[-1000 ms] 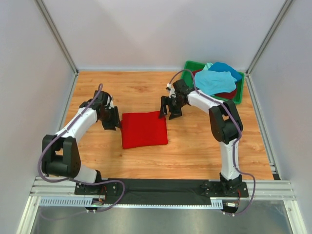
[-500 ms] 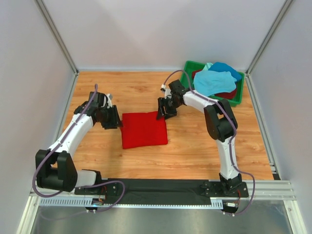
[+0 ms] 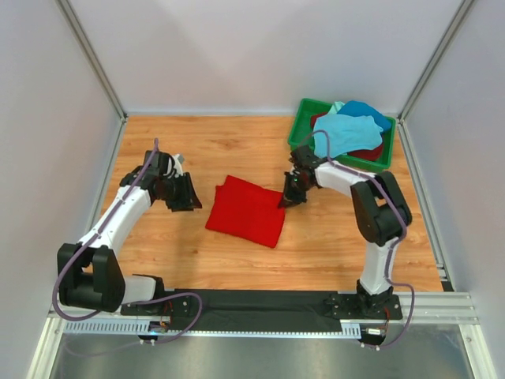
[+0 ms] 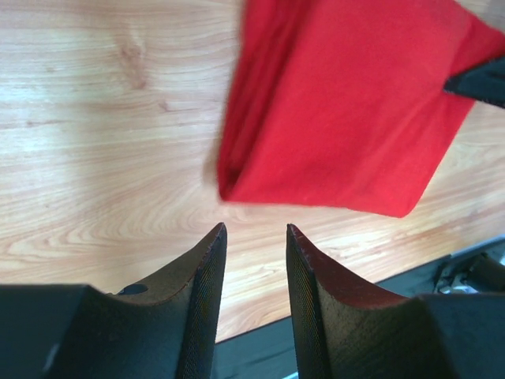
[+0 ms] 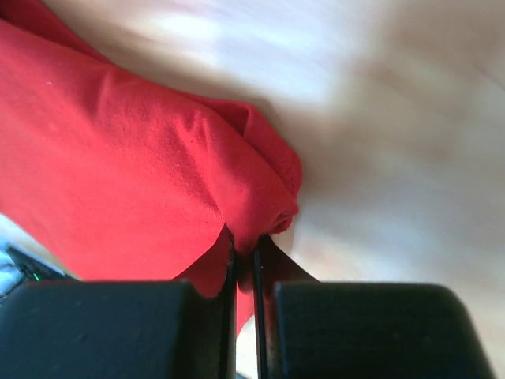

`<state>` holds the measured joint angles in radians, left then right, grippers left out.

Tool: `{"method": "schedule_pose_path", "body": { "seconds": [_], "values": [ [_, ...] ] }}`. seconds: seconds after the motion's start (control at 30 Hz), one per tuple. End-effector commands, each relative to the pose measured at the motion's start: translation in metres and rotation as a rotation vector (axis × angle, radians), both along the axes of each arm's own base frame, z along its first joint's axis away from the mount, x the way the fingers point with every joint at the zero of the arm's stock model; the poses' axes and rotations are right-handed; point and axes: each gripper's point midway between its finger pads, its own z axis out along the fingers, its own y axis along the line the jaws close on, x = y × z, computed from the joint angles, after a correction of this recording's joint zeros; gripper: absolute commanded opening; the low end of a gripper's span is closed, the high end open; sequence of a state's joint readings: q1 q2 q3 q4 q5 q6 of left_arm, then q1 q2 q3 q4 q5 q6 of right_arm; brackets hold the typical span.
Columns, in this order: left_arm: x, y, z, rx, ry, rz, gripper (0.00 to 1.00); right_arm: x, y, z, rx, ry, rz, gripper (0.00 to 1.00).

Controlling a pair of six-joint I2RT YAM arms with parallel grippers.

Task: Fold and stack the t-shirts
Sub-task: Neatly place the folded tshirt to the corner

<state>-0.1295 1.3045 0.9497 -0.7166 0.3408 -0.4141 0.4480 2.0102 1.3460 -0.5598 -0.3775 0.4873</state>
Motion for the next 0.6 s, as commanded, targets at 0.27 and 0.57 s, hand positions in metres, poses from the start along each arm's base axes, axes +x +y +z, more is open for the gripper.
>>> {"method": "schedule_pose_path", "body": {
  "seconds": [0.27, 0.57],
  "values": [
    [-0.011, -0.028, 0.021, -0.181, -0.047, -0.071, 0.43, -0.073, -0.224, -0.007, -0.365, 0.179, -1.011, 0.00],
    [-0.015, -0.037, 0.030, -0.241, -0.055, -0.102, 0.43, -0.162, -0.317, 0.004, -0.491, 0.277, -1.418, 0.00]
  ]
}}
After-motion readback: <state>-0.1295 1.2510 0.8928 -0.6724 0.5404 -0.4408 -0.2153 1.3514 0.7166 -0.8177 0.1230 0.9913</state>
